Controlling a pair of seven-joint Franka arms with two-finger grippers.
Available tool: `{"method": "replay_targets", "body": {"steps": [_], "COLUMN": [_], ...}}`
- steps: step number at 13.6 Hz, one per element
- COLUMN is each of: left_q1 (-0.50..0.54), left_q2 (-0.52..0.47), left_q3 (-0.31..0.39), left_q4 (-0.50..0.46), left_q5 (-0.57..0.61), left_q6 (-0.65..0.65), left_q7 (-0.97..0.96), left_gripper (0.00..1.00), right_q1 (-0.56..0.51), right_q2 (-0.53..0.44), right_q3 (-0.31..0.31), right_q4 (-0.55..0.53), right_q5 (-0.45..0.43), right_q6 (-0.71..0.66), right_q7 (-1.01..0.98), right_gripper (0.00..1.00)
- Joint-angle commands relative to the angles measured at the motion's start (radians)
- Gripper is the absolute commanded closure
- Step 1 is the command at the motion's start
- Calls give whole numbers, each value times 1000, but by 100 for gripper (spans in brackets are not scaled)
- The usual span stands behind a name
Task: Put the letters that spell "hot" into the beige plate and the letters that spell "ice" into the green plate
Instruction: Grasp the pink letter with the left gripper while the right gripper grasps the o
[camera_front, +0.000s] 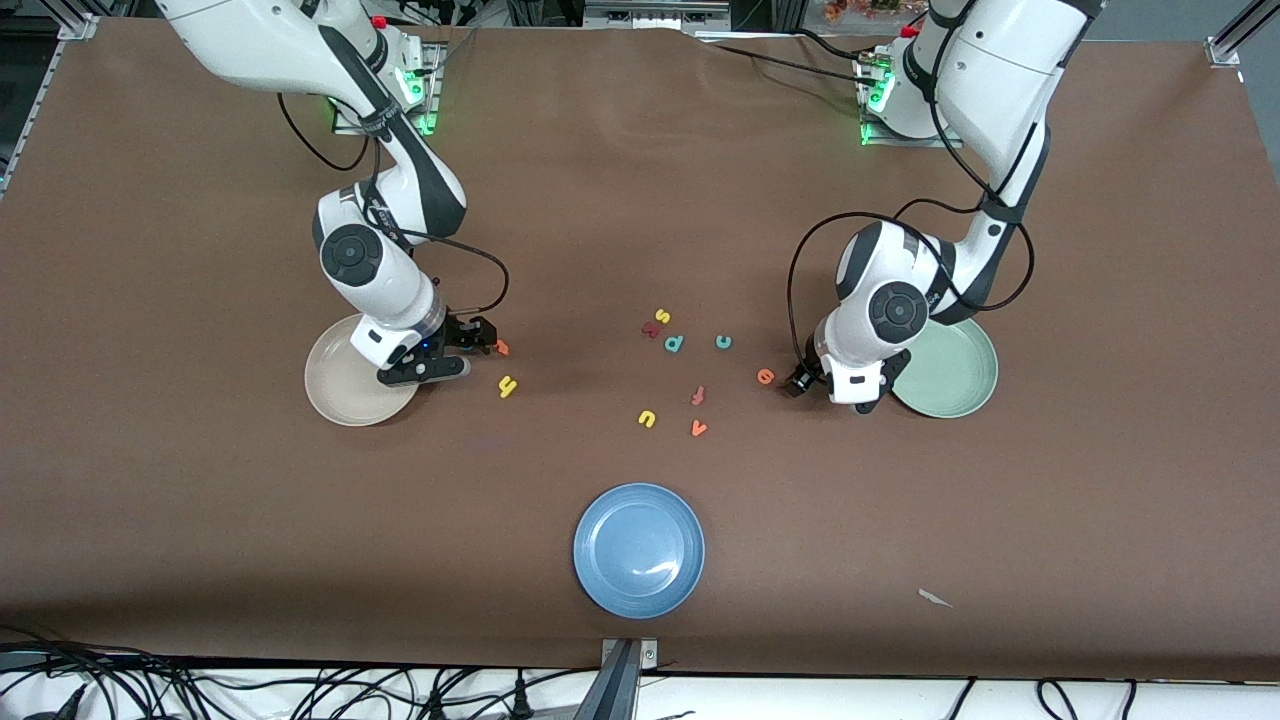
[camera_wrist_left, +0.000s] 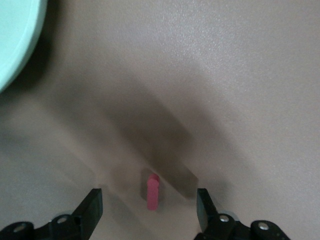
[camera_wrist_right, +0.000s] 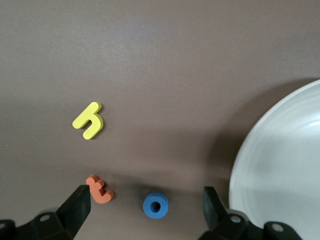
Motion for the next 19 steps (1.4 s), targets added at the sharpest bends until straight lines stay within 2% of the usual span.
{"method": "replay_targets", "body": {"steps": [1,5,8,12,13,17,19], "left_q1": [-8,-10,-8,-10,-10,-6,10], "left_q2": [5,12,13,13,13,-4,-57], "left_q3": [5,5,5,5,5,5,8], "left_q4": [-1,-1,-1,1,1,8,48], "left_q5": [-23,-23,-23,-20,-19,-13,-13], "left_q6": [19,26,26,26,26,2,-111], "left_q7": [1,1,1,1,1,14,49], "left_gripper": [39,60,68,97,100,100,100], "right_q1": [-5,-5,-6,-6,-6,-6,-6], "right_q2": [-8,-6,-15,-14,-14,-15,-15], "right_q3": [9,9,6,3,2,2,-3], "right_q4": [-44,-51,-86,-114,-114,-116,-117], "right_q5": [-22,-22,-30,-35,-35,-38,-38], "right_q6": [55,65,76,118,118,118,118], "right_q7": [21,21,21,19,19,18,13], "right_gripper": [0,1,2,8,9,16,21]}}
